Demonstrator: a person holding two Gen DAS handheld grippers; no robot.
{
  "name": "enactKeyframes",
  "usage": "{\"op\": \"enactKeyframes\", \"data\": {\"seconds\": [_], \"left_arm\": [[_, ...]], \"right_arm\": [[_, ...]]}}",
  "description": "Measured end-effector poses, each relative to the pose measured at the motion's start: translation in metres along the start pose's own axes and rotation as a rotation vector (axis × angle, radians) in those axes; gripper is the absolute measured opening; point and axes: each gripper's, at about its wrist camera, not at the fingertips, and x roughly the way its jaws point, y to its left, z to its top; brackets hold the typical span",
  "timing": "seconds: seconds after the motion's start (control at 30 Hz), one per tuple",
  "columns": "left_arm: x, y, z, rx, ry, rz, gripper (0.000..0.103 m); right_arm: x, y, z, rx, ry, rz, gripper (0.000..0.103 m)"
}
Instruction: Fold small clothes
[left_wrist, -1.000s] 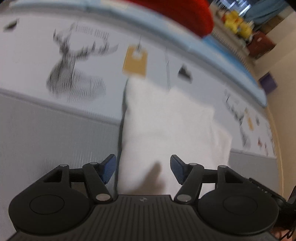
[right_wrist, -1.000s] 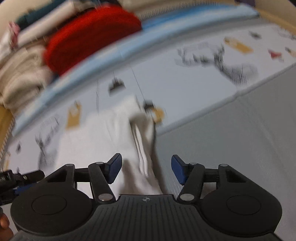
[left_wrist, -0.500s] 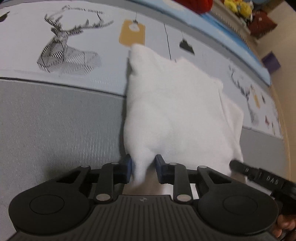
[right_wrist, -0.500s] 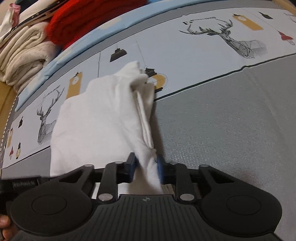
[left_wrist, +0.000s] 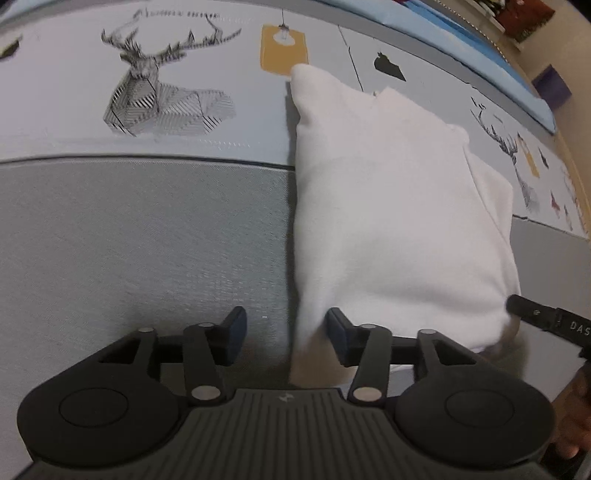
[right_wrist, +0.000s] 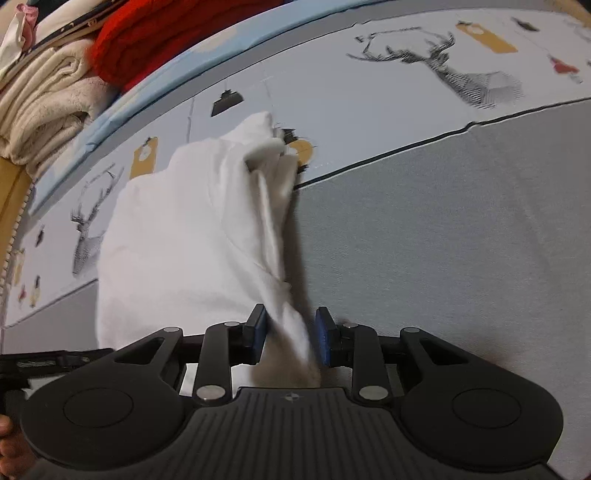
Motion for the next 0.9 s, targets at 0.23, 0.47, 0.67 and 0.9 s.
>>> {"op": "enactKeyframes", "data": {"seconds": [0.23,0.47,0.67,0.9], "left_arm": [[-0.039,-0.005,-0.013,0.045,-0.174,0.168,0.086],[-0.106,-0.036,-0.042,0.097,-0.409,0.252,0.103],[-0.154,-0.065,-0.085,0.141,-0.508,0.215,0.103],[-0.17,-0.078,-0.162,0.13,-0.611,0.141,0.103]], "right_arm": [[-0.02,-0.007,-0.017,-0.177,-0.041,-0.276,0.034],[-0.096,-0.015,-0.027,-0.198,-0.344,-0.243,0.04],[-0.165,0.014,-0.057,-0.264,-0.561,-0.187,0.072],[-0.189,0.033,-0.122,-0.288,-0.618,-0.1,0.084]]}}
